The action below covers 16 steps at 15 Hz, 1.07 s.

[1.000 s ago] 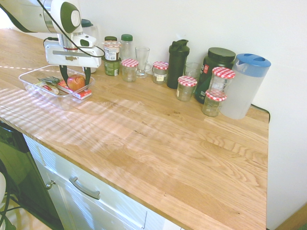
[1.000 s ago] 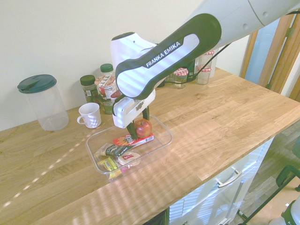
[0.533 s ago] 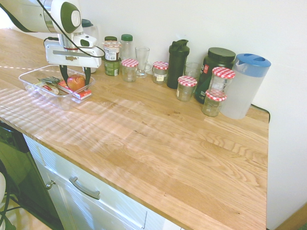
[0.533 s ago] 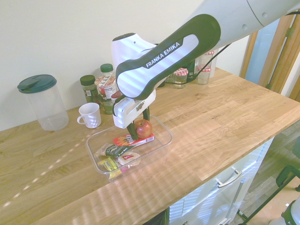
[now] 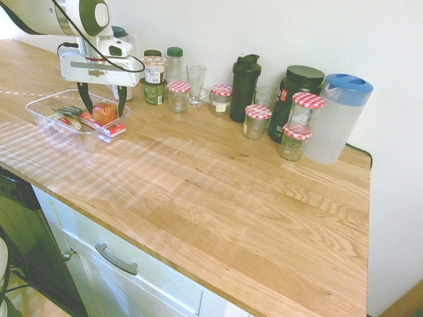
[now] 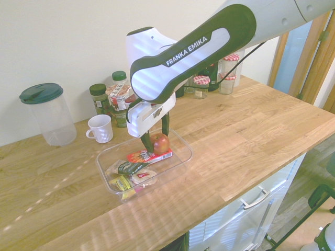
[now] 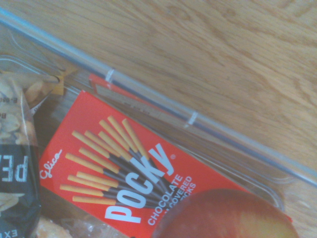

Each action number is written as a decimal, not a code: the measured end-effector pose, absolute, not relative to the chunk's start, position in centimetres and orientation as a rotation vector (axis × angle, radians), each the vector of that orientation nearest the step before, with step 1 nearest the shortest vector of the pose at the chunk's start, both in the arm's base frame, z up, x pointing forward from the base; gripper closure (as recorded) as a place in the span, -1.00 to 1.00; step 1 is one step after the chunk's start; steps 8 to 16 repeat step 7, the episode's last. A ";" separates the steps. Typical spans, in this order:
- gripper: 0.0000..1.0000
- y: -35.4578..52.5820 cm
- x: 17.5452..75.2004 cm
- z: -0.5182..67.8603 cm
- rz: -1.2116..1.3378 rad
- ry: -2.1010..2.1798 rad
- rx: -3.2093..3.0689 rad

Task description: Put the apple into the container

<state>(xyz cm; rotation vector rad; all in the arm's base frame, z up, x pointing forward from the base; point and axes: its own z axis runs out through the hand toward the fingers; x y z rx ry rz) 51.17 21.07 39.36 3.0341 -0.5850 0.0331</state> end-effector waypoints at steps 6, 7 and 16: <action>-1.00 10.2 49.3 50.8 0.034 -0.865 2.973; -1.00 6.6 49.2 50.3 0.015 -0.960 2.932; -1.00 6.6 49.2 50.3 0.015 -0.960 2.932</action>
